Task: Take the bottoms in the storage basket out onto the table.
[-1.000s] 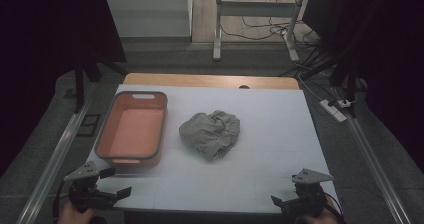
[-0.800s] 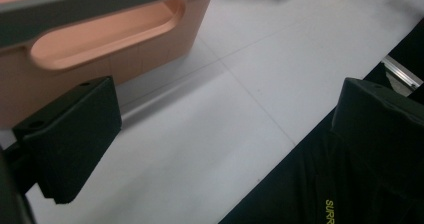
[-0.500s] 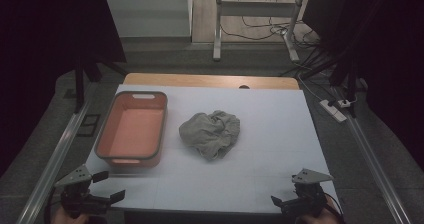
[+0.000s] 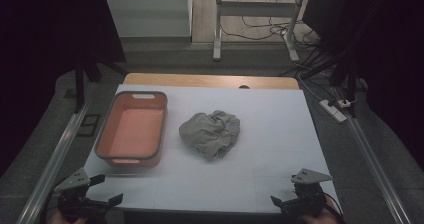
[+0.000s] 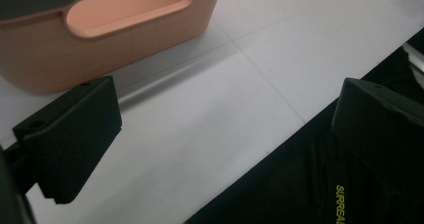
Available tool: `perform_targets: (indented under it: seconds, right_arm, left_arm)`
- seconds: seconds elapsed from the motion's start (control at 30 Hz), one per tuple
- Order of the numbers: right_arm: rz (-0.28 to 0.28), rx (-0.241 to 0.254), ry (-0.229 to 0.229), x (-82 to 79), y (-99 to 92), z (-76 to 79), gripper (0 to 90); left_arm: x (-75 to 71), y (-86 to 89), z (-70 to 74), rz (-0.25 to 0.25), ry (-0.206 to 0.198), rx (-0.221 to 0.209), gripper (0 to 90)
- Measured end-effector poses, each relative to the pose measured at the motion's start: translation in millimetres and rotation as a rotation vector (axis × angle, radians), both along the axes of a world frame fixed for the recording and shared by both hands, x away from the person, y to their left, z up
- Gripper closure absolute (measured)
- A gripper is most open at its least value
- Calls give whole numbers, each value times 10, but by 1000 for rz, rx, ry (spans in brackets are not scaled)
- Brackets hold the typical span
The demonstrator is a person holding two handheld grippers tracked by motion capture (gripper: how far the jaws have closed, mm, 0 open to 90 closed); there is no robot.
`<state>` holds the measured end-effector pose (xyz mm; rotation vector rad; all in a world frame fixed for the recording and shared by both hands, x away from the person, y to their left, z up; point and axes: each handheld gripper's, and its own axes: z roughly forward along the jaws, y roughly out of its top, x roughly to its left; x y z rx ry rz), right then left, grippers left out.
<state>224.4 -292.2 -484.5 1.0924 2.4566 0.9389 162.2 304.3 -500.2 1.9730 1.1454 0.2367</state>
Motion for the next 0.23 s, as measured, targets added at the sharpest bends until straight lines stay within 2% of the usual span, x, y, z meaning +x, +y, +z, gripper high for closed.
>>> perform_targets:
  seconds: [0.23]
  right_arm:
    - [0, -6, 6, 6, -2, -8, 0]
  left_arm:
    - [21, -48, -2, -10, 17, 36, 0]
